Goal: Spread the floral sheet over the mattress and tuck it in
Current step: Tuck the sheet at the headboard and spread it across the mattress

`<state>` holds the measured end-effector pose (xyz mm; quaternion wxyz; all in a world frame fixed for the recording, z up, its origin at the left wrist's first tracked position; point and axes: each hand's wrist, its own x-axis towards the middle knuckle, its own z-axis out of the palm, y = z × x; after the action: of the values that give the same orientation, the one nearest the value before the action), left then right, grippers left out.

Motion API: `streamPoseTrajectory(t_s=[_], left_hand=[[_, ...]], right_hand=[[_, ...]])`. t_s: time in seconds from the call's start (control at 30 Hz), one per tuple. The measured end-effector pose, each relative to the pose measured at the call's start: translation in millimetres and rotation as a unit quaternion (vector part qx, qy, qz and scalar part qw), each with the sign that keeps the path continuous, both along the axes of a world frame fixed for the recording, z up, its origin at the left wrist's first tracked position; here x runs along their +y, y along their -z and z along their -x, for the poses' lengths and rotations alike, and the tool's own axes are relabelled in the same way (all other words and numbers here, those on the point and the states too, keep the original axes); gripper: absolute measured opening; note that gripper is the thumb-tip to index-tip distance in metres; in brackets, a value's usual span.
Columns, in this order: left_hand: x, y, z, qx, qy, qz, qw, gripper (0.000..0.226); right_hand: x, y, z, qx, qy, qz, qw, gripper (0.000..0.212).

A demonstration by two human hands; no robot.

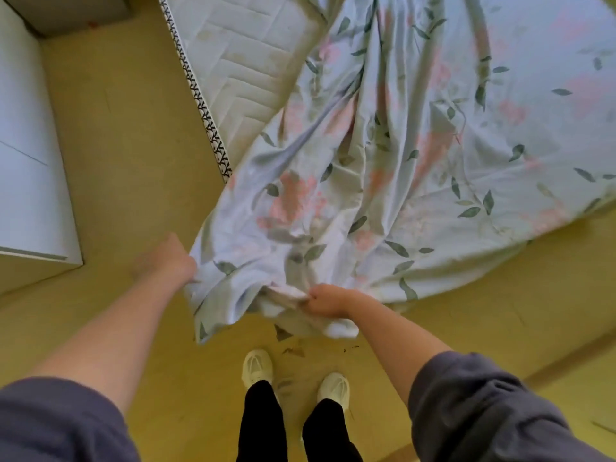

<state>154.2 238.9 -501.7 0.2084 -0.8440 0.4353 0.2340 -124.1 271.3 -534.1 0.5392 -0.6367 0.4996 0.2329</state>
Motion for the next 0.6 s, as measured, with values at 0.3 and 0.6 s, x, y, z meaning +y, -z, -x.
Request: streamPoseTrajectory(t_s=[0.3,0.6], left_hand=[[55,63,67,0.226,0.403,-0.140,0.876,0.102],[26,84,83,0.361,0.340,-0.060,0.866,0.010]], right_hand=[[28,15,1,-0.057,0.240,0.031,0.969,0.030],[12,-4,6,-0.164,0.505,-0.145,0.835,0.018]])
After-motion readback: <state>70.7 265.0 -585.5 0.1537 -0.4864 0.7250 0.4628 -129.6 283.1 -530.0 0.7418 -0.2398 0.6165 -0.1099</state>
